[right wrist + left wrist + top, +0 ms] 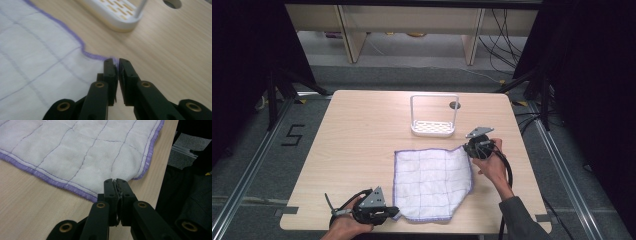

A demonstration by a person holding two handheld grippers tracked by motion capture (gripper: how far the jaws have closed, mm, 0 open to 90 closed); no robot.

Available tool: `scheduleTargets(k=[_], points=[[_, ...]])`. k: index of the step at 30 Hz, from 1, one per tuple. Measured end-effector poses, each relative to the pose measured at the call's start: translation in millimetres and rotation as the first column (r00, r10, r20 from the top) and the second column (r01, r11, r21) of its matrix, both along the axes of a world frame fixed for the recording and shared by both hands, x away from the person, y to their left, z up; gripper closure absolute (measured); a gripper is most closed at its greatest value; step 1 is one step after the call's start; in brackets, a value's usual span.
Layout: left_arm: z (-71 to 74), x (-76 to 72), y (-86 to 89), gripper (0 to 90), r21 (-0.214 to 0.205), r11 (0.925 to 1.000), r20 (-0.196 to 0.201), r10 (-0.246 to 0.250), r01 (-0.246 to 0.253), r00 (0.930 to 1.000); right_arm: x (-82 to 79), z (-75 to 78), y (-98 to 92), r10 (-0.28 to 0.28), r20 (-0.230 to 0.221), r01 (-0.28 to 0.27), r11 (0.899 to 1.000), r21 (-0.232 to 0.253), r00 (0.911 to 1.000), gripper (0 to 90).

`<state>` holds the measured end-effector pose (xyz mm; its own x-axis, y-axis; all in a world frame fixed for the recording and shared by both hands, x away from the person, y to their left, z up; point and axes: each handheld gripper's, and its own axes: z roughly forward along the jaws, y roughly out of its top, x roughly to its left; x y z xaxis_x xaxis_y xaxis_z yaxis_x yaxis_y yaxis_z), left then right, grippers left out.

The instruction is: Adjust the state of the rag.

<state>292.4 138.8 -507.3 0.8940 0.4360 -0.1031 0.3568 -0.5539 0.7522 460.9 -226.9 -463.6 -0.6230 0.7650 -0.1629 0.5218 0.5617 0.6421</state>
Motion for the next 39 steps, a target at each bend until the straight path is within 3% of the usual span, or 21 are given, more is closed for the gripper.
scheduleTargets(k=[2, 3, 5, 6, 8, 9, 10, 11, 12, 16, 17, 21, 23, 25, 27, 30, 32, 33, 34, 36, 39], points=[[-0.2, -0.3, 0.1, 86.5, -0.003, 1.0000, -0.002, 0.004, -0.004, 1.0000, 5.1, -2.3, -2.2, -0.014, 0.000, 0.014, 1.000, 0.007, 0.9999, 74.6], [-0.2, -0.1, 0.9, 86.4, -0.010, 0.9999, -0.006, 0.006, -0.006, 1.0000, 8.4, -2.3, -5.7, -0.087, -0.015, 0.088, 0.996, 0.017, 0.9961, 55.1], [-0.2, -0.8, 1.1, 86.3, -0.016, 0.9996, -0.017, 0.022, -0.022, 0.9996, 5.8, 0.3, -7.1, -0.096, -0.017, 0.097, 0.995, 0.012, 0.9952, 54.7], [0.5, 1.3, 2.9, 86.3, -0.001, 1.0000, -0.001, 0.005, -0.005, 1.0000, -12.6, 8.4, -9.0, -0.083, -0.011, 0.083, 0.996, 0.031, 0.9965, 52.0], [0.3, 1.4, 2.8, 86.2, -0.002, 1.0000, -0.001, 0.005, -0.005, 1.0000, -20.9, 10.6, -9.7, -0.072, -0.012, 0.072, 0.997, 0.036, 0.9974, 51.2], [0.2, 0.8, 1.9, 86.2, -0.014, 0.9999, -0.005, 0.009, -0.009, 0.9999, -36.5, 12.9, -10.7, -0.055, -0.009, 0.056, 0.997, 0.054, 0.9984, 50.6], [-0.2, -0.7, 0.7, 86.2, -0.028, 0.9992, -0.021, 0.028, -0.029, 0.9994, -65.3, 14.7, -11.2, -0.012, -0.037, 0.016, 0.995, 0.102, 0.9992, 50.4], [0.6, 0.7, 2.1, 86.2, 0.002, 0.9998, -0.008, 0.019, -0.019, 0.9998, -65.3, 14.7, -11.2, -0.012, -0.037, 0.016, 0.995, 0.102, 0.9992, 50.4], [0.6, 0.4, 1.1, 86.2, -0.017, 0.9998, -0.004, 0.011, -0.011, 0.9999, -79.2, 13.2, -11.7, 0.022, -0.048, -0.016, 0.993, 0.118, 0.9986, 50.8], [1.7, 0.9, 0.6, 86.2, -0.022, 0.9996, -0.003, 0.017, -0.017, 0.9999, -124.0, 7.5, -11.4, 0.097, -0.091, -0.081, 0.984, 0.160, 0.9912, 51.4], [2.5, 0.6, 0.8, 86.2, -0.017, 0.9996, 0.004, 0.021, -0.021, 0.9998, -138.2, 2.0, -10.9, 0.108, -0.102, -0.084, 0.972, 0.218, 0.9889, 49.0], [2.4, 0.7, 0.9, 86.0, -0.023, 0.9994, 0.006, 0.026, -0.026, 0.9997, -157.1, -5.1, -4.7, 0.115, -0.117, -0.086, 0.969, 0.231, 0.9865, 48.4], [2.7, 1.1, 1.8, 85.9, -0.010, 0.9996, 0.010, 0.025, -0.025, 0.9996, -159.2, -8.7, -1.7, 0.129, -0.104, -0.103, 0.969, 0.222, 0.9862, 48.3], [2.6, 0.1, 1.7, 85.9, -0.018, 0.9990, 0.000, 0.040, -0.040, 0.9992, -163.1, -12.3, 5.7, 0.124, -0.138, -0.094, 0.974, 0.207, 0.9826, 48.2], [2.8, 0.7, 1.7, 85.9, -0.014, 0.9994, 0.006, 0.032, -0.032, 0.9995, -161.2, -20.5, 13.0, 0.124, -0.129, -0.099, 0.978, 0.186, 0.9838, 50.9], [2.6, 0.7, 0.2, 86.2, -0.020, 0.9996, 0.006, 0.018, -0.018, 0.9998, -154.7, -30.8, 18.7, 0.180, -0.125, -0.161, 0.976, 0.144, 0.9757, 78.8], [3.6, -0.9, -0.6, 86.3, -0.032, 0.9990, -0.005, 0.030, -0.031, 0.9995, -150.9, -26.4, 19.0, 0.213, -0.097, -0.199, 0.970, 0.142, 0.9722, 84.9], [5.7, -0.7, -0.4, 86.4, -0.047, 0.9984, 0.003, 0.031, -0.031, 0.9995, -147.5, -10.0, 21.1, 0.211, -0.106, -0.196, 0.971, 0.137, 0.9718, 86.2], [7.4, 1.0, 0.7, 86.4, -0.038, 0.9991, 0.024, 0.019, -0.018, 0.9995, -143.7, -2.2, 23.6, 0.222, -0.072, -0.211, 0.968, 0.135, 0.9723, 86.3], [8.5, 1.2, 1.3, 86.4, -0.052, 0.9983, 0.018, 0.026, -0.025, 0.9995, -139.5, 6.7, 27.7, 0.229, -0.067, -0.220, 0.967, 0.125, 0.9710, 86.3], [10.6, 3.9, 5.0, 86.4, -0.065, 0.9970, 0.030, 0.043, -0.041, 0.9986, -116.0, 28.8, 47.2, 0.275, -0.061, -0.270, 0.959, 0.082, 0.9594, 86.3]])
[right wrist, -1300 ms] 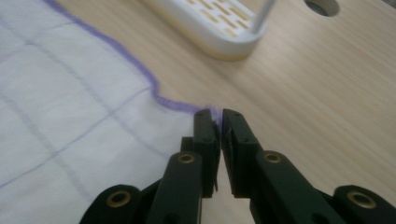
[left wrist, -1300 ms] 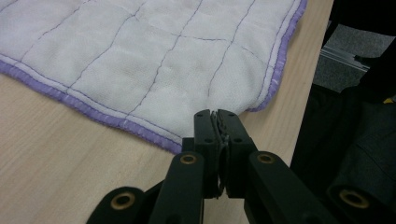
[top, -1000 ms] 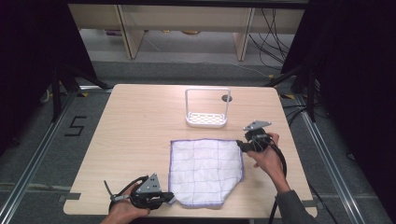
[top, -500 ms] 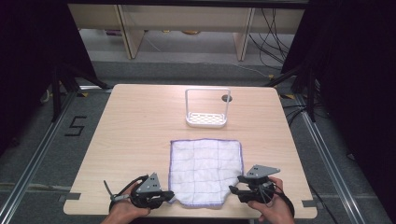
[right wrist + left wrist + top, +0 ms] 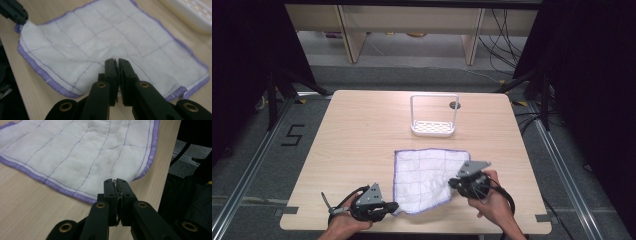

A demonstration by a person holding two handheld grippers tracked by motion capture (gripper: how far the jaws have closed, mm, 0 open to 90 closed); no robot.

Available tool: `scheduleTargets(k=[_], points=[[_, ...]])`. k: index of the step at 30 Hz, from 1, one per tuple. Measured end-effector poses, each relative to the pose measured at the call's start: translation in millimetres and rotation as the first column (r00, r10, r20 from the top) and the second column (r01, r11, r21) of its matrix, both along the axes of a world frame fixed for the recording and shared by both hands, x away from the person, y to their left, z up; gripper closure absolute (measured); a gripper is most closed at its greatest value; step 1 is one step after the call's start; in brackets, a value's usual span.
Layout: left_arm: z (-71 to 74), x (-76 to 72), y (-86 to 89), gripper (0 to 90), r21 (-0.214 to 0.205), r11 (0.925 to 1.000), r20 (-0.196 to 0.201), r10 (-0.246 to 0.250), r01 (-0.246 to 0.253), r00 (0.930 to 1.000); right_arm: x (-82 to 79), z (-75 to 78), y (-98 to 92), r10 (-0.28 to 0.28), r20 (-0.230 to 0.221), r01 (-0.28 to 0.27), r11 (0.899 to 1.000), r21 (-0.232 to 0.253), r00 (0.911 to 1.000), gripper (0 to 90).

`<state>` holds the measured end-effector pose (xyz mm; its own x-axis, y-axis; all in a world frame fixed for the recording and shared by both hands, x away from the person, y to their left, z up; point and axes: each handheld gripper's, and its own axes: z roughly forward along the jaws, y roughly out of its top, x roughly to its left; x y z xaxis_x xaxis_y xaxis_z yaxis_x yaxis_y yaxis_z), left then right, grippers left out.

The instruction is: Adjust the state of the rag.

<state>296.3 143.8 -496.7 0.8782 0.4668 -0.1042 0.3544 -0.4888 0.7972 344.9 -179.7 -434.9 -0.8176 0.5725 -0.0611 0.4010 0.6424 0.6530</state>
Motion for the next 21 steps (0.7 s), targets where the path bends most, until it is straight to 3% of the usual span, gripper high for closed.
scheduleTargets(k=[1, 2, 3, 4, 5, 7, 8, 9, 12, 13, 14, 15, 17, 18, 19, 21], points=[[0.0, 1.3, 1.7, 86.4, 0.005, 1.0000, -0.001, 0.004, -0.004, 1.0000, 10.7, 4.7, 8.3, 0.016, -0.008, -0.016, 1.000, -0.016, 0.9998, 86.3], [-1.8, 3.1, 3.8, 86.3, 0.001, 0.9996, -0.005, 0.027, -0.027, 0.9996, 34.7, 9.6, 25.9, 0.024, -0.040, -0.026, 0.998, -0.055, 0.9989, 86.1], [-1.8, 3.1, 3.8, 86.3, 0.001, 0.9996, -0.005, 0.027, -0.027, 0.9996, 34.7, 9.6, 25.9, 0.024, -0.040, -0.026, 0.998, -0.055, 0.9989, 86.1], [-3.2, 5.4, 6.9, 86.3, 0.007, 0.9992, -0.010, 0.040, -0.040, 0.9991, 44.6, 8.4, 33.0, 0.020, -0.067, -0.023, 0.999, -0.047, 0.9976, 86.0], [-4.6, 10.1, 12.4, 86.3, 0.023, 0.9985, -0.011, 0.050, -0.049, 0.9987, 72.1, 2.9, 52.0, 0.010, -0.098, -0.017, 0.998, -0.067, 0.9951, 84.8], [-6.8, 13.4, 17.7, 86.2, 0.013, 0.9963, -0.021, 0.086, -0.085, 0.9961, 90.3, -3.9, 64.9, 0.011, -0.127, -0.022, 0.996, -0.084, 0.9918, 82.1], [-6.8, 13.4, 17.7, 86.1, 0.013, 0.9963, -0.021, 0.086, -0.085, 0.9961, 90.3, -3.9, 64.9, 0.011, -0.127, -0.022, 0.996, -0.084, 0.9918, 82.1], [-8.5, 16.5, 23.3, 86.0, 0.006, 0.9940, -0.026, 0.109, -0.109, 0.9937, 105.1, -14.7, 74.9, -0.012, -0.143, 0.001, 0.997, -0.078, 0.9897, 68.3], [-9.1, 18.2, 27.5, 85.8, 0.000, 0.9927, -0.032, 0.120, -0.121, 0.9922, 106.3, -15.6, 76.0, -0.029, -0.116, 0.021, 0.998, -0.067, 0.9929, 64.8], [-9.3, 18.8, 29.1, 85.6, 0.003, 0.9925, -0.035, 0.122, -0.122, 0.9919, 97.0, -8.8, 70.7, -0.045, -0.076, 0.040, 0.997, -0.063, 0.9961, 63.7], [-9.5, 19.3, 29.3, 85.6, 0.000, 0.9928, -0.031, 0.120, -0.120, 0.9923, 97.0, -8.8, 70.7, -0.045, -0.076, 0.040, 0.997, -0.063, 0.9961, 63.7], [-9.9, 19.6, 28.3, 85.6, -0.002, 0.9929, -0.034, 0.119, -0.119, 0.9923, 82.6, -1.3, 62.0, -0.064, -0.072, 0.063, 0.998, -0.015, 0.9954, 62.7], [-9.7, 19.6, 27.2, 85.6, 0.008, 0.9936, -0.030, 0.112, -0.112, 0.9932, 79.1, 1.0, 57.5, -0.046, -0.073, 0.046, 0.999, -0.009, 0.9962, 62.0], [-10.1, 19.0, 26.0, 85.6, 0.011, 0.9932, -0.034, 0.116, -0.116, 0.9927, 70.4, 1.2, 53.7, -0.065, -0.074, 0.066, 0.998, 0.009, 0.9951, 61.0], [-10.5, 18.5, 24.1, 85.6, 0.014, 0.9937, -0.032, 0.112, -0.111, 0.9932, 64.9, -1.7, 47.0, -0.050, -0.061, 0.051, 0.999, 0.007, 0.9969, 59.2], [-9.8, 19.0, 24.0, 85.5, 0.028, 0.9942, -0.026, 0.104, -0.104, 0.9942, 65.3, -3.3, 44.7, -0.029, -0.043, 0.029, 1.000, -0.002, 0.9986, 58.6]])
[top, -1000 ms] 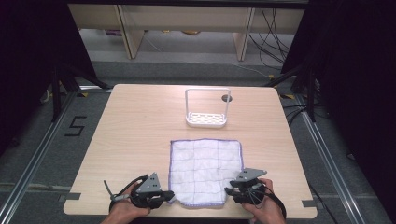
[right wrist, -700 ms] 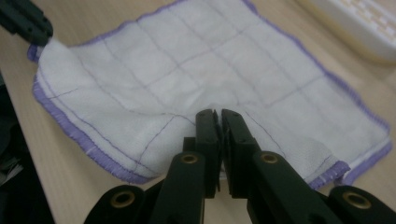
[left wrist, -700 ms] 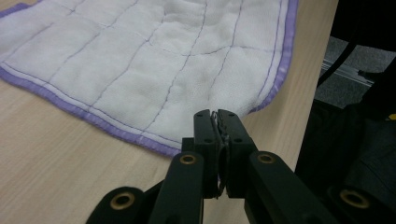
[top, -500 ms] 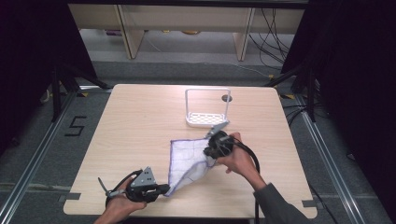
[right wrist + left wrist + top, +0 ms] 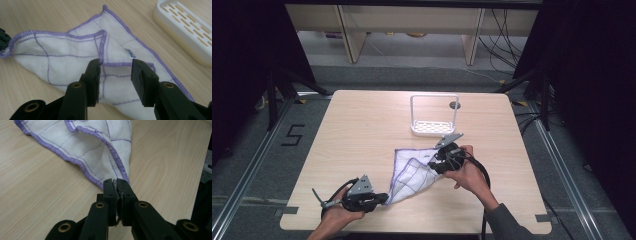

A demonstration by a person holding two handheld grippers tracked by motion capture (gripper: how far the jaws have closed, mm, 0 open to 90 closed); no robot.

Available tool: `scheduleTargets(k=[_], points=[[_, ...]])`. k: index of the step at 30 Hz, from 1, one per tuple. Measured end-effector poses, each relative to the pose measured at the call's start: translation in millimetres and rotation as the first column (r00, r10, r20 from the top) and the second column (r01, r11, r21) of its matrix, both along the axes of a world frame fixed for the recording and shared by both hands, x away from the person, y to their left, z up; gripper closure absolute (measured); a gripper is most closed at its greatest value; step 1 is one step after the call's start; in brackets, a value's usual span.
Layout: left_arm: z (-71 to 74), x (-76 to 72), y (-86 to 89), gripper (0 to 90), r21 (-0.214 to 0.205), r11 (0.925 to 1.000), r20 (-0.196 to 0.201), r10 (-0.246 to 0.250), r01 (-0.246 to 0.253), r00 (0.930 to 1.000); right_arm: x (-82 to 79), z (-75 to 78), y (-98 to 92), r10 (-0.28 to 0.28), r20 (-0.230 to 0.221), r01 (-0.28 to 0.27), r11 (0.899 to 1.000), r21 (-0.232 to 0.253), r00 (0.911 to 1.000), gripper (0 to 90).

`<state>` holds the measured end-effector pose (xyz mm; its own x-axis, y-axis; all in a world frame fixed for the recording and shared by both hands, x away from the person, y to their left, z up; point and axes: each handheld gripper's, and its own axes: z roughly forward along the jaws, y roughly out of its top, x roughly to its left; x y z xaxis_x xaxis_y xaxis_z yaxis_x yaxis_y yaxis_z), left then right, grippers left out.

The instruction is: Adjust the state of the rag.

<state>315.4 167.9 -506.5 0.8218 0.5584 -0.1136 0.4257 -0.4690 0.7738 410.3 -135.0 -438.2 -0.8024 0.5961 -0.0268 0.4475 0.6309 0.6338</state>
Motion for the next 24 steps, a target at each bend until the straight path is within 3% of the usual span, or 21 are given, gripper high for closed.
scheduleTargets(k=[2, 3, 5, 11, 12, 13, 15, 19, 20, 22, 24], points=[[-0.2, -0.4, -0.1, 85.4, -0.001, 1.0000, 0.002, 0.003, -0.003, 1.0000, 0.0, -3.1, -1.0, -0.021, 0.011, 0.021, 1.000, 0.010, 0.9997, 56.3], [-0.2, -0.7, -0.4, 85.3, -0.010, 0.9999, -0.005, 0.006, -0.006, 1.0000, 0.9, -2.6, -0.6, -0.017, -0.005, 0.017, 1.000, 0.018, 0.9998, 54.8], [-1.0, -1.0, -0.5, 85.3, -0.019, 0.9998, -0.004, 0.009, -0.009, 0.9999, 2.1, -4.6, 5.3, -0.003, 0.020, 0.002, 0.999, 0.041, 0.9998, 52.9], [-0.4, -1.1, -0.1, 85.2, -0.009, 1.0000, -0.004, -0.002, 0.002, 1.0000, 8.1, -13.6, 34.2, 0.026, 0.017, -0.025, 0.999, -0.044, 0.9995, 51.0], [-0.6, -1.3, 0.0, 85.1, -0.011, 0.9999, -0.001, 0.000, 0.000, 1.0000, 10.8, -17.8, 37.5, 0.034, 0.033, -0.032, 0.998, -0.060, 0.9989, 53.5], [-0.4, -1.6, 0.0, 85.2, -0.007, 1.0000, 0.000, 0.003, -0.003, 1.0000, 13.0, -21.5, 40.9, 0.025, 0.013, -0.024, 0.996, -0.088, 0.9996, 64.3], [-0.7, -2.3, -0.4, 85.4, -0.009, 0.9999, -0.007, 0.006, -0.006, 1.0000, 22.3, -25.0, 37.1, 0.046, 0.028, -0.041, 0.987, -0.153, 0.9986, 87.8], [0.6, -2.6, -0.8, 85.9, -0.008, 0.9999, -0.004, -0.015, 0.015, 0.9999, 20.7, -16.1, 25.6, 0.044, 0.025, -0.041, 0.993, -0.114, 0.9987, 89.3], [1.4, -1.9, 0.3, 86.0, 0.013, 0.9997, 0.007, -0.022, 0.022, 0.9997, 17.1, -11.8, 22.0, 0.041, 0.018, -0.039, 0.994, -0.100, 0.9990, 89.4], [1.9, -3.1, -0.7, 86.0, -0.014, 0.9998, 0.001, -0.015, 0.015, 0.9999, 6.8, 3.0, 7.3, 0.046, 0.032, -0.043, 0.996, -0.077, 0.9984, 89.4], [3.3, -4.4, -0.3, 86.0, -0.009, 0.9999, 0.008, -0.012, 0.012, 0.9999, -6.2, 13.9, -7.6, 0.050, 0.025, -0.049, 0.998, -0.031, 0.9984, 89.4]])
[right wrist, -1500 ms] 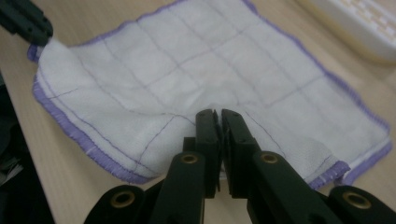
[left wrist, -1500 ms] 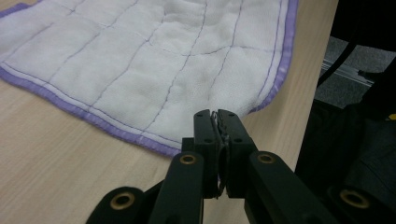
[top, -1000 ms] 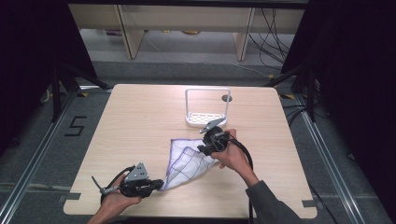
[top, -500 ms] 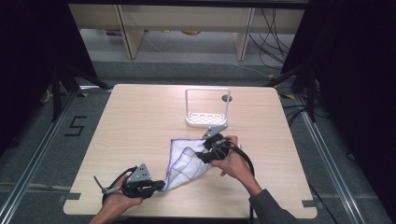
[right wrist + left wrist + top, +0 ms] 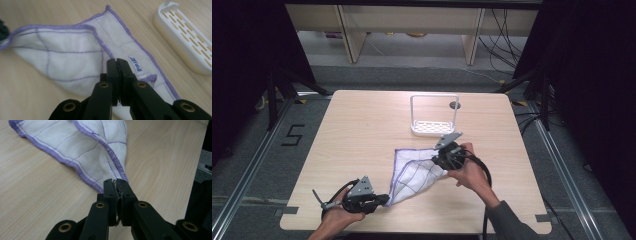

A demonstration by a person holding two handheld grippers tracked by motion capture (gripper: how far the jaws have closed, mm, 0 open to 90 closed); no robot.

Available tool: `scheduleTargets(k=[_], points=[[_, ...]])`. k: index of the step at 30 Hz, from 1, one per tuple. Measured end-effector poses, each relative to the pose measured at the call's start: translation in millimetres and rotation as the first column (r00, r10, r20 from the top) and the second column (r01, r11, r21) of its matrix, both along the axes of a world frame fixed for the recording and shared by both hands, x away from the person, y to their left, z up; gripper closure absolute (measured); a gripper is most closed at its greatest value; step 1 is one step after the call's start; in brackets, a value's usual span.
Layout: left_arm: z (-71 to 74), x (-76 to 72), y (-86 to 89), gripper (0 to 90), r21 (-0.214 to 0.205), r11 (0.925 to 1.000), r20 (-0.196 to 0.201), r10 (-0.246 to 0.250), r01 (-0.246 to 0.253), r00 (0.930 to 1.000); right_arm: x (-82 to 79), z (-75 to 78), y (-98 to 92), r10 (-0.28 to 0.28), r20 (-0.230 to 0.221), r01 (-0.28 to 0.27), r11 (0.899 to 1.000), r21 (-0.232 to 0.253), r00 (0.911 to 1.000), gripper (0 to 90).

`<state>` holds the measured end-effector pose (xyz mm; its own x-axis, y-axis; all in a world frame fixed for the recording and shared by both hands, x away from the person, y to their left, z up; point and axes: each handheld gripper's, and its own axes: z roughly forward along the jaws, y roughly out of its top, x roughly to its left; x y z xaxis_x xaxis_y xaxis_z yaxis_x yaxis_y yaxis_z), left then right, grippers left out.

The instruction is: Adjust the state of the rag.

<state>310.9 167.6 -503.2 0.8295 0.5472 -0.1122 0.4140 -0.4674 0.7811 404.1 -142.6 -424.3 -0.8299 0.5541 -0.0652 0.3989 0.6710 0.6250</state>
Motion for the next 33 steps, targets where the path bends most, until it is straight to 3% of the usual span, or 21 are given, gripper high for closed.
scheduleTargets(k=[4, 5, 7, 8, 11, 12, 13, 15, 19, 21, 23, 24, 25, 26, 27, 28, 29, 31, 32, 33], points=[[5.8, -7.9, -5.7, 86.3, -0.026, 0.9996, 0.013, -0.015, 0.015, 0.9998, -28.0, 9.8, -39.0, 0.031, 0.005, -0.031, 0.999, 0.030, 0.9995, 89.4], [7.7, -12.2, -9.2, 86.3, -0.012, 0.9994, 0.028, -0.032, 0.032, 0.9991, -45.3, 8.8, -58.1, 0.023, 0.006, -0.023, 0.999, 0.041, 0.9997, 89.4], [8.5, -16.9, -12.8, 86.2, -0.012, 0.9990, 0.031, -0.042, 0.043, 0.9986, -52.6, 7.6, -64.2, 0.022, 0.003, -0.023, 0.998, 0.054, 0.9997, 89.4], [8.7, -23.2, -18.4, 86.1, -0.005, 0.9979, 0.034, -0.065, 0.065, 0.9973, -76.7, 5.7, -80.5, -0.009, -0.025, 0.011, 0.998, 0.059, 0.9997, 89.4], [8.6, -26.5, -22.1, 86.0, 0.018, 0.9957, 0.042, -0.091, 0.090, 0.9950, -91.1, 0.1, -90.4, 0.009, -0.001, -0.009, 0.998, 0.070, 1.0000, 89.4], [7.1, -28.4, -24.3, 86.1, 0.033, 0.9946, 0.039, -0.100, 0.099, 0.9942, -106.8, -10.5, -100.4, 0.002, -0.037, 0.000, 0.999, 0.054, 0.9993, 89.3], [4.6, -29.1, -26.7, 86.0, 0.039, 0.9936, 0.045, -0.108, 0.106, 0.9932, -112.5, -16.4, -103.7, -0.020, -0.057, 0.023, 0.998, 0.054, 0.9982, 89.3], [3.7, -28.2, -26.7, 85.9, 0.056, 0.9926, 0.033, -0.110, 0.108, 0.9934, -115.7, -21.2, -106.2, -0.029, -0.072, 0.033, 0.998, 0.048, 0.9970, 89.3], [-4.4, -20.4, -24.7, 84.4, 0.086, 0.9934, 0.019, -0.078, 0.076, 0.9968, -120.4, -49.8, -113.3, -0.056, -0.134, 0.060, 0.998, 0.026, 0.9894, 88.2], [-5.6, -20.1, -24.9, 84.3, 0.068, 0.9952, 0.006, -0.071, 0.071, 0.9975, -119.4, -54.1, -113.3, -0.049, -0.121, 0.052, 0.998, 0.026, 0.9915, 86.7], [-4.7, -17.9, -22.9, 80.7, 0.067, 0.9954, 0.002, -0.068, 0.068, 0.9977, -120.2, -58.8, -112.3, -0.057, -0.156, 0.062, 0.998, 0.026, 0.9862, 74.1], [-2.6, -14.9, -20.8, 77.5, 0.067, 0.9950, 0.006, -0.074, 0.074, 0.9972, -122.6, -57.8, -111.1, -0.072, -0.199, 0.078, 0.997, 0.023, 0.9773, 68.9], [-1.2, -13.3, -20.3, 74.5, 0.032, 0.9988, 0.007, -0.037, 0.036, 0.9993, -121.7, -56.4, -112.4, -0.064, -0.169, 0.066, 0.998, 0.004, 0.9835, 65.0], [1.7, -8.6, -17.7, 64.0, 0.019, 0.9997, 0.022, -0.016, 0.016, 0.9996, -122.2, -46.6, -115.2, -0.087, -0.144, 0.094, 0.995, 0.041, 0.9857, 59.8], [3.1, -5.4, -16.7, 64.0, -0.021, 0.9996, 0.022, 0.021, -0.021, 0.9995, -122.2, -46.6, -115.2, -0.087, -0.144, 0.094, 0.995, 0.041, 0.9857, 59.8], [6.3, 2.9, -12.8, 60.4, -0.069, 0.9954, 0.005, 0.066, -0.066, 0.9978, -121.5, -42.3, -116.3, -0.098, -0.125, 0.107, 0.992, 0.072, 0.9874, 57.0], [9.3, 10.5, -10.5, 59.0, -0.080, 0.9924, 0.008, 0.094, -0.093, 0.9955, -117.3, -33.6, -120.0, -0.125, -0.090, 0.133, 0.987, 0.087, 0.9881, 55.9], [14.2, 28.2, -7.5, 53.4, -0.057, 0.9892, 0.040, 0.137, -0.135, 0.9897, -105.1, -22.6, -123.4, -0.158, -0.033, 0.161, 0.982, 0.103, 0.9868, 54.5], [15.8, 37.8, -7.0, 50.2, -0.061, 0.9861, 0.050, 0.158, -0.155, 0.9862, -97.8, -19.8, -122.6, -0.194, -0.017, 0.195, 0.973, 0.126, 0.9808, 53.4], [16.5, 44.5, -6.3, 48.5, -0.062, 0.9821, 0.062, 0.182, -0.178, 0.9814, -86.7, -16.9, -123.6, -0.197, 0.008, 0.194, 0.973, 0.128, 0.9804, 53.5]])
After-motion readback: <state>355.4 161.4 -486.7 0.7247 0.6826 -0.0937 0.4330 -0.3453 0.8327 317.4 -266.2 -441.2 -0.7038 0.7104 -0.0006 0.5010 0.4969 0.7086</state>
